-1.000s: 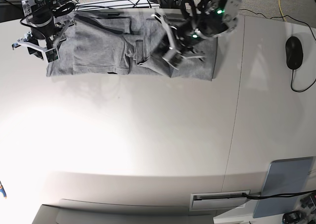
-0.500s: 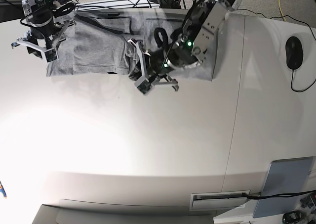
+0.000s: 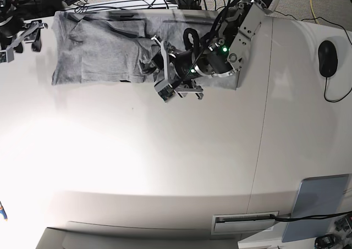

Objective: Fold the T-shirt properly
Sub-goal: 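Grasp the middle of the folded strip with the left gripper and press it down, then lift the strip end with the right gripper and fold it toward the left gripper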

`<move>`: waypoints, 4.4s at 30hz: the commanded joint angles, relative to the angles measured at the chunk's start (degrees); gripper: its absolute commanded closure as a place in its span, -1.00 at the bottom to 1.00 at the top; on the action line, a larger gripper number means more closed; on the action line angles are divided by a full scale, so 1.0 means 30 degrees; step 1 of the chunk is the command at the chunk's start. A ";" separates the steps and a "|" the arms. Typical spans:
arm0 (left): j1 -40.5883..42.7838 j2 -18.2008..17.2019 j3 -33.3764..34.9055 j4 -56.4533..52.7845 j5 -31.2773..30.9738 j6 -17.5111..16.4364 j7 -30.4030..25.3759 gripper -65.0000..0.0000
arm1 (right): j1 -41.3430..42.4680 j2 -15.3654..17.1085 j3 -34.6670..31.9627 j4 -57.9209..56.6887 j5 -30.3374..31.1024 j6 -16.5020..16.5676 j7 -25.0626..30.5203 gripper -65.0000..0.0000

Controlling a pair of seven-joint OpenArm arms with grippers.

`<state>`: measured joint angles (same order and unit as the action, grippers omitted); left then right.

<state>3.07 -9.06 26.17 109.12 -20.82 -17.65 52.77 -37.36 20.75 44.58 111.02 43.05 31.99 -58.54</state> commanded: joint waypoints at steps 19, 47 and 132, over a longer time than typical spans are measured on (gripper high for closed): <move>0.0619 0.0153 -0.0036 0.0386 -0.0058 -0.0131 -0.0444 0.08 | 0.6426 0.0291 -0.0379 -0.9027 0.6135 0.0911 -0.7023 -0.10; 0.0991 0.0153 -0.0036 0.0386 0.0583 -0.0117 -0.0444 0.08 | 0.6419 -0.0831 -0.3759 -0.9085 0.5340 0.1013 -0.7074 -0.10; 0.3483 -0.1435 -0.2900 -0.1217 0.1523 -0.0576 -0.3096 0.08 | 0.5523 -0.6025 -2.0123 0.5078 -1.1591 -0.5238 -0.2047 1.00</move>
<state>13.91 -13.39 17.54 104.60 -15.66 -19.11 44.88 -21.10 2.70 -15.68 125.25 7.68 16.51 -66.35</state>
